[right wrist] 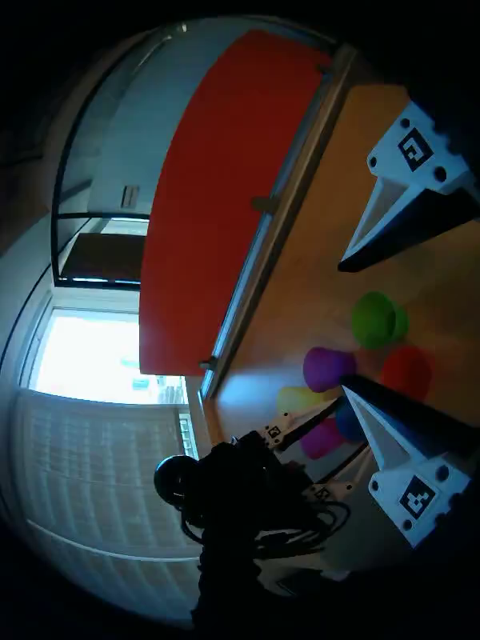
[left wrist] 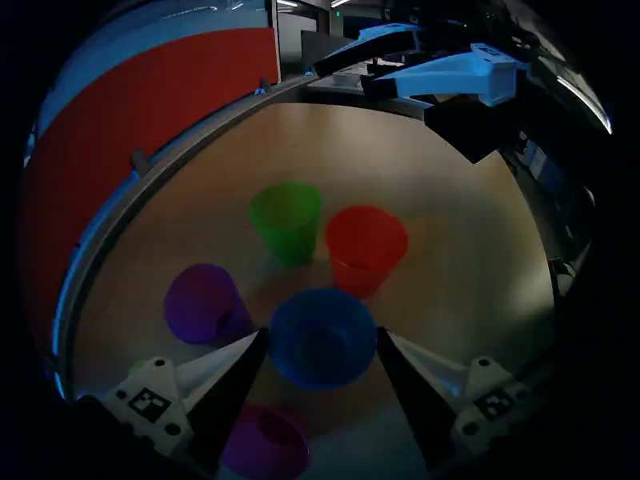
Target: Pour water
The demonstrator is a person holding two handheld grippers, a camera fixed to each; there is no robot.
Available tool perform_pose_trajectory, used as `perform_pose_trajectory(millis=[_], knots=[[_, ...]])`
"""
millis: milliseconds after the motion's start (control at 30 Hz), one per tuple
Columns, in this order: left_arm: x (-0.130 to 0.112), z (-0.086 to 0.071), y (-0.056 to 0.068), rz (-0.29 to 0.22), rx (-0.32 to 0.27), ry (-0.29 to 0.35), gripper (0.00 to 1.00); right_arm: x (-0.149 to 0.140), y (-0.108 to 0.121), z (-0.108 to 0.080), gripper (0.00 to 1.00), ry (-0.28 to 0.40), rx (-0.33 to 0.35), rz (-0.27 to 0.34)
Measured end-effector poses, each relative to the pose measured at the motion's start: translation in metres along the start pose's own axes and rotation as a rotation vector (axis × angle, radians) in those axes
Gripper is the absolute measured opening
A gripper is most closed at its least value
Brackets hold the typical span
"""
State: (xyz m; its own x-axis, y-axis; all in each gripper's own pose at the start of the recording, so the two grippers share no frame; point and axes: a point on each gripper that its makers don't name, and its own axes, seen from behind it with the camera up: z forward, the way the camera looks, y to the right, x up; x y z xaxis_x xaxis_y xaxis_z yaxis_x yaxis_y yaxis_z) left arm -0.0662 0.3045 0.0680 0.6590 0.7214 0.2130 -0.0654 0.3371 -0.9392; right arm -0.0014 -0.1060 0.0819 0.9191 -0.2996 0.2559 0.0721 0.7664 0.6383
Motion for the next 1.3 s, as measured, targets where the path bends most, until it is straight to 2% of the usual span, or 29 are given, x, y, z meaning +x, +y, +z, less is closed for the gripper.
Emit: perform_pose_trajectory(millis=[167,300,600,767,900,1300], knots=[[-0.004,0.003,-0.001,0.003,0.013,-0.013,0.98,0.000,0.001,-0.001,0.99,0.003,-0.001,0.002],[-0.005,0.006,0.001,0.002,0.010,-0.006,0.89,-0.001,0.001,-0.002,1.00,0.003,-0.001,0.004],[-0.004,0.006,0.002,0.000,0.019,0.016,0.88,-0.002,0.002,-0.001,0.99,0.002,-0.003,0.006],[0.000,0.001,0.002,-0.023,0.022,0.043,0.88,-0.001,0.003,-0.001,1.00,0.001,-0.004,0.006],[0.007,-0.008,-0.001,-0.051,0.033,0.086,0.88,0.001,0.004,-0.001,1.00,0.001,-0.009,0.003],[0.020,-0.053,-0.011,-0.123,0.092,0.224,0.88,0.011,0.005,0.001,0.99,0.013,-0.016,0.001]])
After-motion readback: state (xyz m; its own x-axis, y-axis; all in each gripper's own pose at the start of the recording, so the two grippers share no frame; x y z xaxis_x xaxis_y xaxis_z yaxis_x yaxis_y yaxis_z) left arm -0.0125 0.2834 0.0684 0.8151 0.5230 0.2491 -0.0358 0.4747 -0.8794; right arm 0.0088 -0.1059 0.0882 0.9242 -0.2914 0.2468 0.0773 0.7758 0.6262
